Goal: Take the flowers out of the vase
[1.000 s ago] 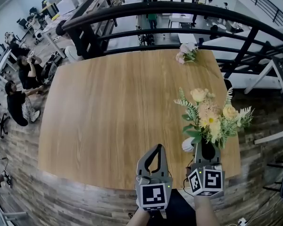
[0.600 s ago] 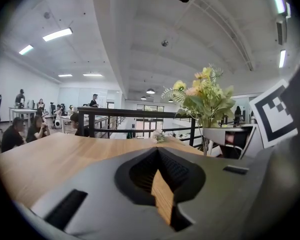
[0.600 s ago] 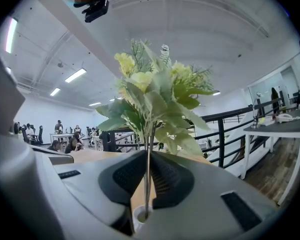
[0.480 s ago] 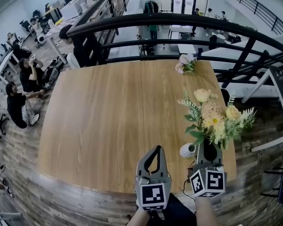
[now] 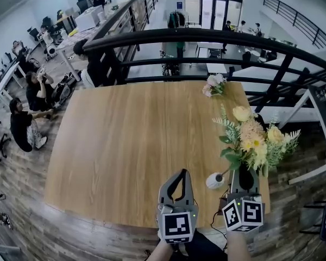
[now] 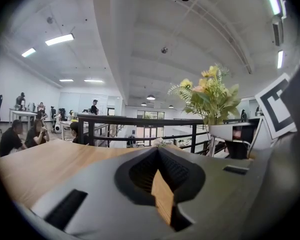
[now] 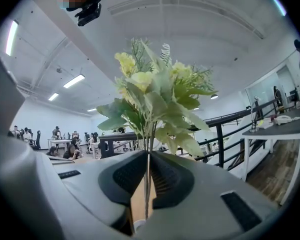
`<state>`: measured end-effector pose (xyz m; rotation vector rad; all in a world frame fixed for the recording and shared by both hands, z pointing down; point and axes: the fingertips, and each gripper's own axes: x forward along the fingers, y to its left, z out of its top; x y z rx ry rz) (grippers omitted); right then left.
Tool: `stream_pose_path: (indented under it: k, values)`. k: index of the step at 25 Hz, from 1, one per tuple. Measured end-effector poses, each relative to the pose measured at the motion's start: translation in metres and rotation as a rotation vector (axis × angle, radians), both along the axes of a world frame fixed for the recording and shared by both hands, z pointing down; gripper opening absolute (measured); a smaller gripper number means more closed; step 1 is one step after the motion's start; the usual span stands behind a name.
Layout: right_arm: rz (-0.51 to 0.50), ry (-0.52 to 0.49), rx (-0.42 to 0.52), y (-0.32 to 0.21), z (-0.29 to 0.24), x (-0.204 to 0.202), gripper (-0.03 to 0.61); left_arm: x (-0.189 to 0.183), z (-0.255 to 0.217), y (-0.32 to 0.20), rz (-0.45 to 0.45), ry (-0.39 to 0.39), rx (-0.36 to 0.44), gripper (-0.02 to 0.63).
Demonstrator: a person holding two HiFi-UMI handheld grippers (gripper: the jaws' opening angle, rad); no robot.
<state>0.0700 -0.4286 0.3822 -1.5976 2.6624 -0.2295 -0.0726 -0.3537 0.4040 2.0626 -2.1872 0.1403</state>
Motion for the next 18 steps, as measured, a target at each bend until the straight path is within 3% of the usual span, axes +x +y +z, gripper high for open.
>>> stream_pose_path:
  k: [11, 18]
  values:
    - [-0.026, -0.02, 0.052, 0.001, -0.046, -0.012, 0.04, -0.01, -0.019, 0.001, -0.018, -0.004, 0.046, 0.015]
    - [-0.087, -0.021, 0.059, 0.009, -0.05, -0.044, 0.04, -0.031, -0.027, 0.01, -0.057, -0.007, 0.054, 0.015]
